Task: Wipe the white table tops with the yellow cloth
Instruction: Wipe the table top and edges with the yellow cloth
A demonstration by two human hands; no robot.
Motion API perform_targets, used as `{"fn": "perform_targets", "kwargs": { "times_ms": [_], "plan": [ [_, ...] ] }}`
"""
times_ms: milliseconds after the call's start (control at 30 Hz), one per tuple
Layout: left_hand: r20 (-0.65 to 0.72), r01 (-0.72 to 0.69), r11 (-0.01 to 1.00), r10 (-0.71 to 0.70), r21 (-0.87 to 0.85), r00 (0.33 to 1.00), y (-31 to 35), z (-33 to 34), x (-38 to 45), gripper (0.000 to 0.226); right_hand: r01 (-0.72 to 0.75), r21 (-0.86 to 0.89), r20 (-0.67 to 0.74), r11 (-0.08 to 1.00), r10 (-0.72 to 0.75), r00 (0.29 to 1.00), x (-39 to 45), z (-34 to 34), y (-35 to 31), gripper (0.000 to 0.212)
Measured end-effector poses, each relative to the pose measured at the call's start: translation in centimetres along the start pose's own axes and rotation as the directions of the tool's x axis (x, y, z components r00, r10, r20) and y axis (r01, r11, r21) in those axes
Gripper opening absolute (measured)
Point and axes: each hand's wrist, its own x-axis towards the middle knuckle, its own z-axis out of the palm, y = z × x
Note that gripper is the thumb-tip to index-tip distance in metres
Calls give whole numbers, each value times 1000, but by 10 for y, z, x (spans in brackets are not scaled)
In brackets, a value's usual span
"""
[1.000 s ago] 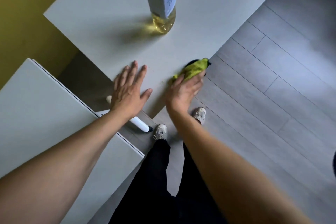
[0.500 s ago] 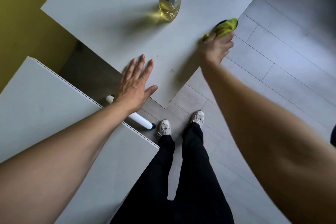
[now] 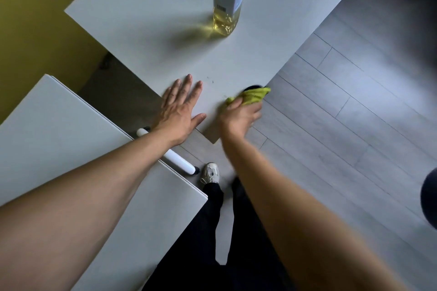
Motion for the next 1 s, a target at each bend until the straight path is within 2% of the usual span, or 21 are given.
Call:
{"fn": "perform_targets", "kwargs": {
  "times_ms": [133, 267, 367, 500, 600, 667, 800, 933, 1000],
  "plan": [
    [8, 11, 1000, -11, 25, 1000, 1, -2, 2, 81, 11, -51, -107, 999, -16, 994, 77, -6, -48, 58],
    [27, 38, 999, -38, 25, 999, 5, -4, 2, 81, 17, -109, -85, 994, -27, 996, 87, -12, -58, 60],
    [56, 80, 996, -82, 39, 995, 11, -7, 4, 82, 44, -133, -7, 990, -45, 999, 48, -13, -39, 60],
    [107, 147, 988, -152, 54, 983, 20, -16, 9, 83, 80, -226, 195, 971, -35, 980, -15, -17, -1, 63],
    [143, 193, 979, -202, 72, 969, 27, -22, 11, 83, 144, -335, 313, 931, -34, 949, -14, -28, 6, 59],
    [140, 228, 971, -235, 67, 962, 33, -22, 11, 82, 236, -419, 412, 877, -48, 910, -1, -42, 2, 53],
    [88, 350, 937, -348, -5, 933, 59, -16, 8, 76, 478, -496, 674, 724, -25, 738, 31, -85, -8, 47],
    [-3, 463, 873, -469, -156, 883, 92, -3, -3, 72, 561, -443, 752, 700, -51, 657, 56, -109, -39, 38],
    [-68, 503, 826, -534, -253, 843, 110, 14, -18, 74, 650, -418, 805, 635, -72, 588, 60, -113, -58, 26]
  ]
}}
